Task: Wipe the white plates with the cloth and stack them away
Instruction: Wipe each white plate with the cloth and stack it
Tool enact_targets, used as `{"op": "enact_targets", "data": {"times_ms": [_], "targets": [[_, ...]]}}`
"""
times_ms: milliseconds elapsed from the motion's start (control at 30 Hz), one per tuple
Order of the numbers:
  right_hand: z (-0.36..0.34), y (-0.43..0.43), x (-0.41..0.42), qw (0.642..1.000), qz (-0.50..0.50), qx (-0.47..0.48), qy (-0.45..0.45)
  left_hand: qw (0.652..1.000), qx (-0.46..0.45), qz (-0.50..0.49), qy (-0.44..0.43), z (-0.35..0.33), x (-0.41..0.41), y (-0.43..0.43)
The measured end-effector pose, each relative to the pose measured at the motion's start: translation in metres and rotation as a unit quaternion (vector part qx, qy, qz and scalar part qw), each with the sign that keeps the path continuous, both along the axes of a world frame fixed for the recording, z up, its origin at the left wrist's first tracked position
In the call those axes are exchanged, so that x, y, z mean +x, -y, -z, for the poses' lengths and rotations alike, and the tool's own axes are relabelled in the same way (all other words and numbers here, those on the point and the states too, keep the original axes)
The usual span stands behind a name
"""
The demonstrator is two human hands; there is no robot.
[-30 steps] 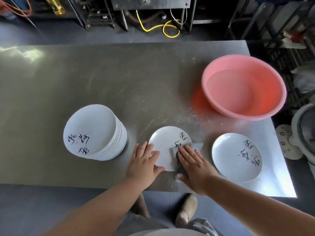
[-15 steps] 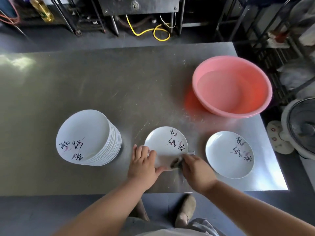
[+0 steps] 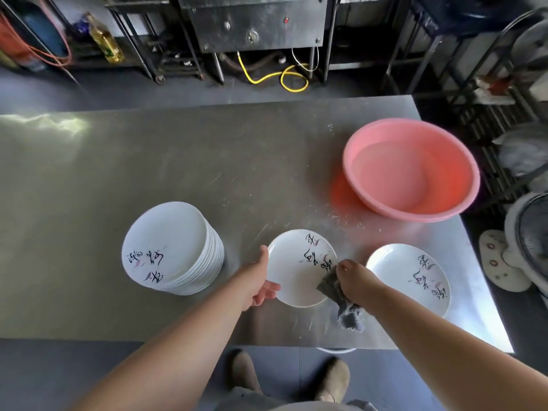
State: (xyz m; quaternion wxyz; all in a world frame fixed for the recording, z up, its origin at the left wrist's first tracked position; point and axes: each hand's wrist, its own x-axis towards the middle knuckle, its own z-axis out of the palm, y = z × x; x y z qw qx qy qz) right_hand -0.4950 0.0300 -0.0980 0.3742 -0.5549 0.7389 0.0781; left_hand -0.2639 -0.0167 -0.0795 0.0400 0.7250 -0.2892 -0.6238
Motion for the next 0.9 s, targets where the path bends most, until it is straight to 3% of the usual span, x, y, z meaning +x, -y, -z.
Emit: {"op": "enact_targets", "data": {"times_ms": [67,167,267,367,433,533,667,733,800,900], "targets": [[-0.014,-0.005,-0.004,0.986,0.118,-0.095,0.064,0.995,-0.01,-0.068,-0.071,-0.019,-0.004,0.002],[-0.054,-0.012,-0.006,0.925,0.232,-0.224,0.202,0.951,-0.059,-0.212,-0.218,-0.053,0.0,0.004],[-0.099,-0.015,-0.006,0.855,0.258,-0.285,0.348,0.888,-0.079,-0.276,-0.359,-0.093,0.013,0.011],[-0.138,-0.015,-0.006,0.814,0.238,-0.311,0.429,0.874,-0.089,-0.273,-0.391,-0.123,0.017,0.013],[-0.153,-0.016,-0.003,0.818,0.216,-0.333,0.416,0.878,-0.13,-0.256,-0.382,-0.134,0.016,0.013],[-0.171,-0.009,-0.002,0.827,0.244,-0.386,0.327,0.87,-0.183,-0.228,-0.398,-0.151,0.016,0.012],[-0.199,-0.003,0.001,0.77,0.256,-0.545,0.212,0.861,-0.217,-0.198,-0.414,-0.169,0.019,0.008],[-0.214,-0.007,0.014,0.767,0.17,-0.582,0.21,0.849,-0.228,-0.188,-0.437,-0.178,0.016,0.007],[-0.214,-0.016,0.032,0.794,0.006,-0.573,0.201,0.839,-0.236,-0.185,-0.454,-0.188,0.011,0.006],[-0.198,-0.02,0.057,0.825,-0.241,-0.506,0.067,0.828,-0.233,-0.183,-0.476,-0.197,0.005,0.004]]}}
